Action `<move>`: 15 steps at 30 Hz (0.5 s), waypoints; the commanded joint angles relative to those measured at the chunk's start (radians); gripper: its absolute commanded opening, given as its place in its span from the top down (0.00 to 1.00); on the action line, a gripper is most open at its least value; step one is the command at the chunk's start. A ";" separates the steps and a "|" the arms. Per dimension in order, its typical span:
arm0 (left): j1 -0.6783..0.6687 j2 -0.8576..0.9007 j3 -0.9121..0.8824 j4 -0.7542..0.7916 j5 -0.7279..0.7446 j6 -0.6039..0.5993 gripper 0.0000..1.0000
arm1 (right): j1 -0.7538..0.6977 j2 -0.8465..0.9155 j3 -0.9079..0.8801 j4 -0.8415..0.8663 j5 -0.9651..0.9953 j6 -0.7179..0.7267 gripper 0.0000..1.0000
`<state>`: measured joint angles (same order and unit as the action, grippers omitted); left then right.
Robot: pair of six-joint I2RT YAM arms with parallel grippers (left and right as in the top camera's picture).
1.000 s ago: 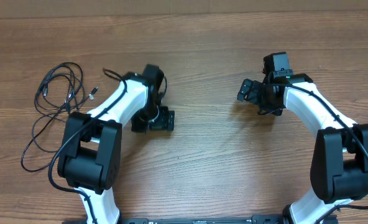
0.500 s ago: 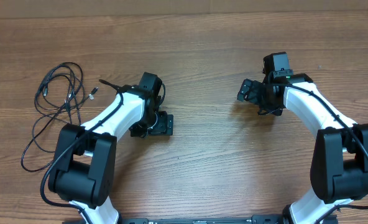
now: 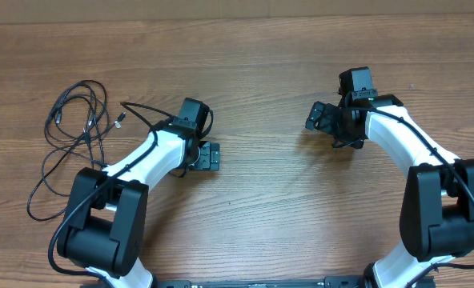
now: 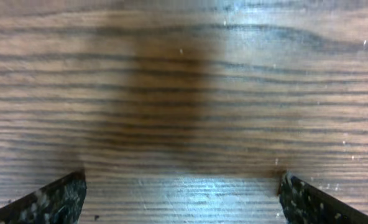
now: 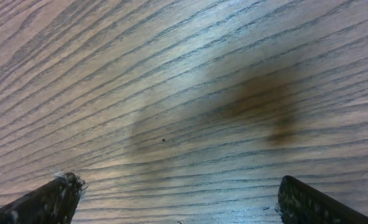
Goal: Untangle cables
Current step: 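Lower the empty left gripper to the table at center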
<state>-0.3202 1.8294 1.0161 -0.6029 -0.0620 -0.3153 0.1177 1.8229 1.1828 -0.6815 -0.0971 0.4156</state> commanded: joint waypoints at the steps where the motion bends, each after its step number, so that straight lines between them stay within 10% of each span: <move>1: 0.014 0.152 -0.133 0.011 0.002 -0.003 0.00 | 0.000 0.003 0.008 0.004 0.002 0.004 0.00; 15: 0.014 0.153 -0.260 0.249 -0.054 -0.003 0.00 | 0.000 0.003 0.008 0.004 0.002 0.004 0.00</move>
<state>-0.3183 1.8175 0.9211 -0.2981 -0.1398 -0.3157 0.1177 1.8225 1.1828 -0.6819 -0.0971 0.4160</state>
